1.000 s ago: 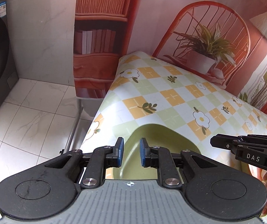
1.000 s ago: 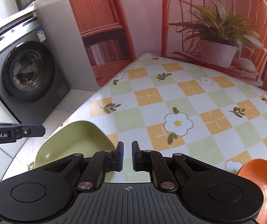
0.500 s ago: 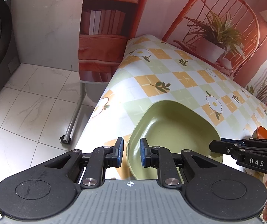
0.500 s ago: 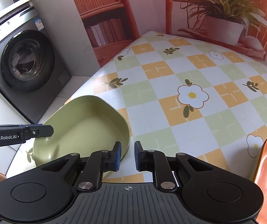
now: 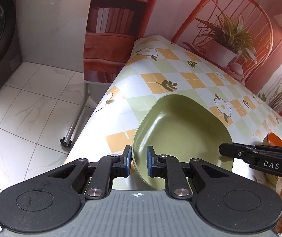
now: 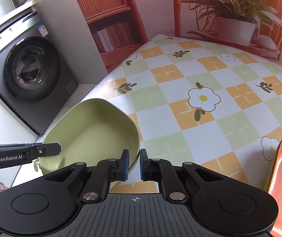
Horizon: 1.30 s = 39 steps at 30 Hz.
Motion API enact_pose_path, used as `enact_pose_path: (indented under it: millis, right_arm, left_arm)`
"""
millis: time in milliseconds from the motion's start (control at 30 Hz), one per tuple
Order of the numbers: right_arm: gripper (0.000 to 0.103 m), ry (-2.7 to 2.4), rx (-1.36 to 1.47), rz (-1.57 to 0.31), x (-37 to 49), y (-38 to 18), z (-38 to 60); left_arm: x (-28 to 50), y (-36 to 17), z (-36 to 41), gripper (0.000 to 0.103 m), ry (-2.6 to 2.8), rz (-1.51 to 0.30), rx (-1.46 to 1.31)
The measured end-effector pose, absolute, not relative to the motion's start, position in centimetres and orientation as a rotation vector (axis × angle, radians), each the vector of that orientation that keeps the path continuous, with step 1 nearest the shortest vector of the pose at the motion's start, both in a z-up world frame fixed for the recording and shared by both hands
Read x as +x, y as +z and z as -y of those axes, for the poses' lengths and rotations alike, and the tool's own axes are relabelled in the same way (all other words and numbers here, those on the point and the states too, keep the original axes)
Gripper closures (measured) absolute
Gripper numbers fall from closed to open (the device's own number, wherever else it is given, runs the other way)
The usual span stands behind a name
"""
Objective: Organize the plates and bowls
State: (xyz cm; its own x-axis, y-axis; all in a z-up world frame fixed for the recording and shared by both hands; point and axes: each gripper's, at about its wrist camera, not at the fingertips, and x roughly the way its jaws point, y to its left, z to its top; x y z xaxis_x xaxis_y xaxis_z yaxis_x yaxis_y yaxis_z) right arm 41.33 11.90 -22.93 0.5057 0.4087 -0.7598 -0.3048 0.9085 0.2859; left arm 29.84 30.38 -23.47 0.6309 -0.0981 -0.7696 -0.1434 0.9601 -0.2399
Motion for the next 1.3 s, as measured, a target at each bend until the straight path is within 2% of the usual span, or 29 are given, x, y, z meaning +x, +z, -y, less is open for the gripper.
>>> enact_pose_path:
  millis: [433, 733, 1300]
  right_arm:
    - [0.098, 0.331, 0.22, -0.85, 40.8, -19.9, -6.3]
    - [0.099, 0.222, 0.275, -0.743, 40.4, -17.4, 0.6]
    - [0.099, -0.022, 0.404, -0.711, 36.8, -19.0, 14.5]
  left_arm:
    - [30.5, -20.0, -26.1, 0.086, -0.048, -0.859, -0.242]
    - [32.3, -18.0, -20.0, 0.086, -0.15, -0.831, -0.207]
    - [34.4, -19.5, -6.8, 0.086, -0.365, -0.896, -0.119]
